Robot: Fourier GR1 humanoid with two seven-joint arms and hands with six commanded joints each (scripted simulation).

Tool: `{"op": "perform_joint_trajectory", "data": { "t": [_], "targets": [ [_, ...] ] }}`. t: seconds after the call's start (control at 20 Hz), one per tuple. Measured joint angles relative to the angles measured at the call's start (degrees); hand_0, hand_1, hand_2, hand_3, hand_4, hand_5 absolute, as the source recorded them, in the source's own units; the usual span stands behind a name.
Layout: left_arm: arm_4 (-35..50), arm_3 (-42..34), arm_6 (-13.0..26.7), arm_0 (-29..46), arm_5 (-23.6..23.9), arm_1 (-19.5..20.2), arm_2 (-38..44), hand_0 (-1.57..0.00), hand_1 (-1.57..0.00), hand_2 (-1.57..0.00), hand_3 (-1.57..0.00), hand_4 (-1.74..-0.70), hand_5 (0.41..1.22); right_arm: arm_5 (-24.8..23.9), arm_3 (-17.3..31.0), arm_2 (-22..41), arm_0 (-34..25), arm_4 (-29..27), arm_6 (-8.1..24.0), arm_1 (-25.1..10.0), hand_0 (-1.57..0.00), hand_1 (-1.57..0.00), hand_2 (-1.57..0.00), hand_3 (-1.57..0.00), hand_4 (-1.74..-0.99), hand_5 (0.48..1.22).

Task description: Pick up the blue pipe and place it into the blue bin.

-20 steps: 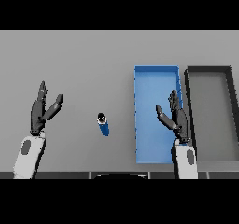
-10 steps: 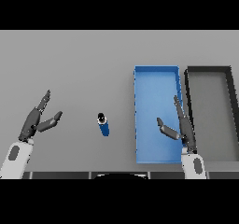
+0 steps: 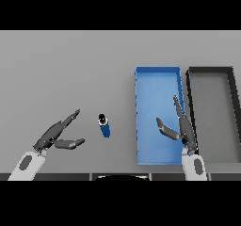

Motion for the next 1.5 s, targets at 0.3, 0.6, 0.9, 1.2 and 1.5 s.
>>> {"op": "perform_joint_trajectory", "data": {
  "t": [0.3,0.6,0.9,1.2,1.5],
  "targets": [
    [-2.98,0.64,2.51,-1.99,-0.36,-5.26,-5.09,0.00,0.00,0.00,0.00,-1.15,0.452,-0.04,-0.69,0.58,0.43,0.19,-0.52,0.69,0.00,0.00,0.00,0.00,-1.218,0.627],
    [-5.42,7.80,1.26,-7.32,1.39,-13.22,-6.76,0.00,0.00,0.00,0.00,-1.14,0.460,-0.13,-1.29,-0.18,1.31,-0.23,0.41,0.23,0.00,0.00,0.00,0.00,-1.205,0.625],
    [-10.37,12.90,2.03,-10.47,4.31,-17.67,-8.92,0.00,0.00,0.00,0.00,-1.05,0.418,0.05,-1.26,-0.64,0.99,-0.84,-0.39,0.03,0.00,0.00,0.00,0.00,-1.221,0.645],
    [-8.40,16.95,-1.26,-12.28,3.22,-22.65,-8.99,0.00,-0.04,-0.15,-0.12,-1.19,0.550,-0.05,-1.22,-0.96,2.41,-0.39,-2.17,-0.64,0.00,0.00,0.00,0.00,-1.213,0.655],
    [-4.66,17.04,-3.70,-10.76,2.79,-25.51,-7.82,-0.95,-1.05,-1.12,-1.12,-1.54,1.022,0.41,-1.30,-0.63,2.25,-0.86,-2.64,-0.23,0.00,0.00,0.00,0.00,-1.227,0.660]
  ]
}}
